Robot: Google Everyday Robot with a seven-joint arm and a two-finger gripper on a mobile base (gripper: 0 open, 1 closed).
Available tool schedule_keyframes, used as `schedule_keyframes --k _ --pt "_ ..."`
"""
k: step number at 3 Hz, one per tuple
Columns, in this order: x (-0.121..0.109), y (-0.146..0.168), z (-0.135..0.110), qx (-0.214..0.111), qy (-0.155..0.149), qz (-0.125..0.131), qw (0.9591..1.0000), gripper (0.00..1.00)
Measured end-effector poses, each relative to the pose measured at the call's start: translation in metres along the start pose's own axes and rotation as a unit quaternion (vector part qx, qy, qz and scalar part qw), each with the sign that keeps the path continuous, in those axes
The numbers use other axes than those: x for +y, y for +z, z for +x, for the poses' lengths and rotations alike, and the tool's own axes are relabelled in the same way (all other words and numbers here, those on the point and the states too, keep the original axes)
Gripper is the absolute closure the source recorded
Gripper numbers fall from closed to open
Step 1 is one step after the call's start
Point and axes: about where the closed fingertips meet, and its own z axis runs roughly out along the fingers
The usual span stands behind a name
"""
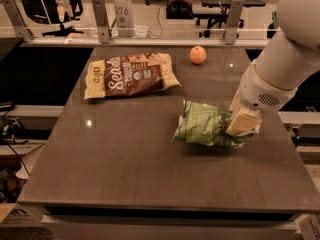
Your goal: Pick green jalapeno chip bag
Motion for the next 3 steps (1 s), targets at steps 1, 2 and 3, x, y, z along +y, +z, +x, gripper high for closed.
schedule_keyframes --k 1,2,3 --pt "-0.01 -0.023 -0.012 -0.011 -0.001 0.007 0.9999 1.0" --pt "-0.017 -0.052 -0.027 -0.022 -0.006 0.015 0.9996 1.0" --pt "-0.023 -0.08 -0.046 -0.029 -0.021 0.027 0.999 1.0"
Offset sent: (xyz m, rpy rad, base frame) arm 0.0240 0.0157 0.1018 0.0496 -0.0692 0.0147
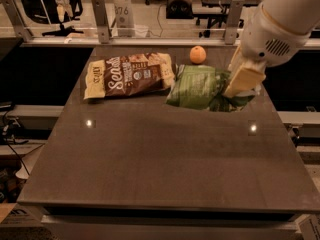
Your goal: Pick green jalapeno chip bag
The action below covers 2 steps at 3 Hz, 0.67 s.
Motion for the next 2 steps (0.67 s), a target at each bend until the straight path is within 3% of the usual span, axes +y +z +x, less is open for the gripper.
schedule_keyframes --k 2 --pt "-0.017 -0.036 -0.03 -0.021 -0.029 0.021 0.9991 1.0"
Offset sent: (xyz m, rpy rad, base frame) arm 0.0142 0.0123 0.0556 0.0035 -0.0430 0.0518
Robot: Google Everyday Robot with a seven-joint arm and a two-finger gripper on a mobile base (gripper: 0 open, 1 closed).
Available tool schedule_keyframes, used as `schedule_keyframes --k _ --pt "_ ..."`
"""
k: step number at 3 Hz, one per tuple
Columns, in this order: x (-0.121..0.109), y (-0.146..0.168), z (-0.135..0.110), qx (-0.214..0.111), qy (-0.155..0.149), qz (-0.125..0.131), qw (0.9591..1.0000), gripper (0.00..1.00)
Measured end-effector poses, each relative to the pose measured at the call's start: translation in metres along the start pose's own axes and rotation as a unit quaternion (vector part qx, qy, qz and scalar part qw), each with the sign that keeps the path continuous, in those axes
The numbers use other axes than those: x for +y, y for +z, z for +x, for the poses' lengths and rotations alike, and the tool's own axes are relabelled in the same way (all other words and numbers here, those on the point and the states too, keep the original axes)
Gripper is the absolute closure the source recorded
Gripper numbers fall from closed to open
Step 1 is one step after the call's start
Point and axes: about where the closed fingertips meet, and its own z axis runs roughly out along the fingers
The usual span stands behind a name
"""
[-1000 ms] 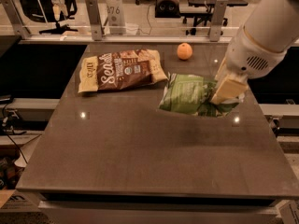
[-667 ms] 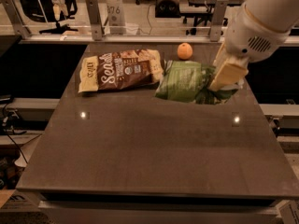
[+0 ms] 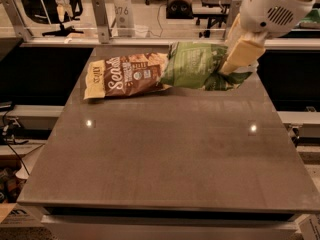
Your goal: Pick green jalapeno chip bag
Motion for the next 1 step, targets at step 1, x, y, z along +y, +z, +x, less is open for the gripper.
schedule_keyframes --k 1 --pt "0.0 0.0 0.0 0.0 0.0 0.0 1.0 1.0"
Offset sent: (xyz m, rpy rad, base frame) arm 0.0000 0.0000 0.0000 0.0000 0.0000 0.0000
